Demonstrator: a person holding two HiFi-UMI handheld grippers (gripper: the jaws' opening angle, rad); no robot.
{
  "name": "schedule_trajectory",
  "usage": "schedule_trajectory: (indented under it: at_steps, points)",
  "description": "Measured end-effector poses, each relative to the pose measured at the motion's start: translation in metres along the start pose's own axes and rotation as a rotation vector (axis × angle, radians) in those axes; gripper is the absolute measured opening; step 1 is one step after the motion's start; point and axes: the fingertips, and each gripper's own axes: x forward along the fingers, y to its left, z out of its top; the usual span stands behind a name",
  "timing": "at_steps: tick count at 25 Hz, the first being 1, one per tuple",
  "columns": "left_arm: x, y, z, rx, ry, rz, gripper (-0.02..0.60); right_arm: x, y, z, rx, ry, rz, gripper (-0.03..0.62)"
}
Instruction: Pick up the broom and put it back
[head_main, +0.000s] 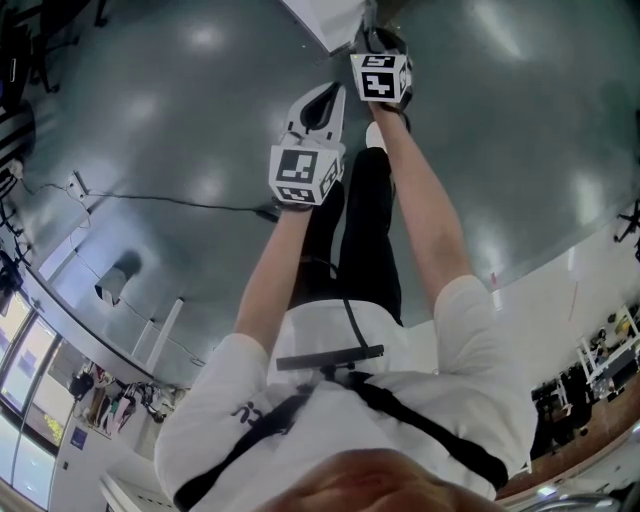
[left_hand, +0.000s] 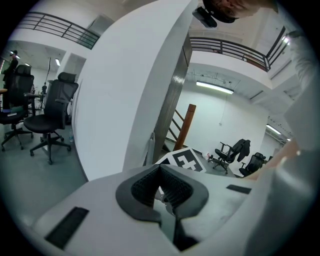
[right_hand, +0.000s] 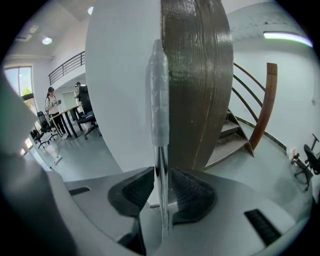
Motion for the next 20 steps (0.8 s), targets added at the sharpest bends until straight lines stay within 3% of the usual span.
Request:
schedule_trajectory:
  at_steps: [6,11,20]
  points:
    - [-0.005,0.0,0.006,-0.003,-0.013,0.0,0.009,-0.031,-0.002,0.002,0.068,-0.033,0.003,0.095]
    - [-0.029,-0.006,0.009,-0.015,-0.003,0.021,0.009,-0.094,0.006,-0.007,0.139,-0.071,0.004,0.095]
    - [-0.07,-0.027,0.052,0.023,-0.059,0.003,0.009,-0.224,0.016,0.033,0.153,-0.262,0.007,0.094]
